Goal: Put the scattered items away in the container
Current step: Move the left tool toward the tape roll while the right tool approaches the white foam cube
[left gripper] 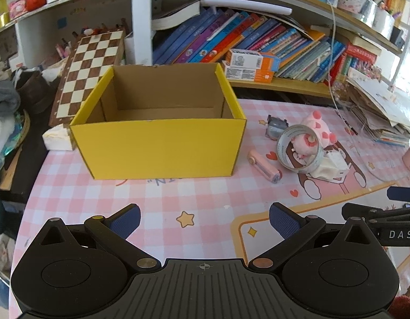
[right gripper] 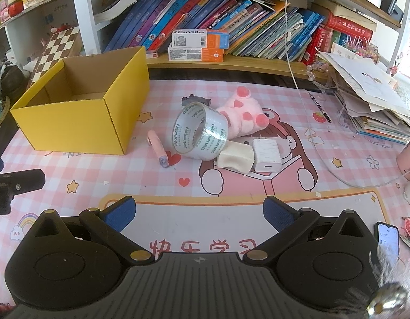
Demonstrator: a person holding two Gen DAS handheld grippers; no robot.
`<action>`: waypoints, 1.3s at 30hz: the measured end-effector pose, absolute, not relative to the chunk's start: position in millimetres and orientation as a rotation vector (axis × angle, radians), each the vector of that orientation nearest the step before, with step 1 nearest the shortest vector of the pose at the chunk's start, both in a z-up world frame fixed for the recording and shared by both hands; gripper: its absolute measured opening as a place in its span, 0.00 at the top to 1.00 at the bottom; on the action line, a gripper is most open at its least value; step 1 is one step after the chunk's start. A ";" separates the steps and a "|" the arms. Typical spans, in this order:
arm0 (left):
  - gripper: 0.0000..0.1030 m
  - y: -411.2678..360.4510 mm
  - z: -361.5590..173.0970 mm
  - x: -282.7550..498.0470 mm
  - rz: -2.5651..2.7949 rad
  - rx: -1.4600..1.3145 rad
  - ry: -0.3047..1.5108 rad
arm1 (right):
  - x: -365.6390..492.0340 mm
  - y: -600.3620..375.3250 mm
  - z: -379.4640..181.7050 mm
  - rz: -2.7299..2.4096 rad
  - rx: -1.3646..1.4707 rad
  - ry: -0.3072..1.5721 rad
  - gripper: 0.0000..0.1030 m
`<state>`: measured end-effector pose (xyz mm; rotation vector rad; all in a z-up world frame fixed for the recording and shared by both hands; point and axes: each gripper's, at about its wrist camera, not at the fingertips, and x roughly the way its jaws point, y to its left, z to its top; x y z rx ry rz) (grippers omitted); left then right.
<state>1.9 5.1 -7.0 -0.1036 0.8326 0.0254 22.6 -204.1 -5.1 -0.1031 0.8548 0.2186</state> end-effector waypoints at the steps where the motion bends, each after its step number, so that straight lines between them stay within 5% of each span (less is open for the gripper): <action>1: 0.00 5.6 -7.2 1.2 0.031 -0.111 0.833 | 22.7 -204.5 -5.1 0.221 -0.104 0.854 0.00; 39: 0.00 -50.4 -13.1 18.4 -0.050 -0.056 0.812 | 51.1 -249.4 -18.1 0.299 -0.092 0.866 0.00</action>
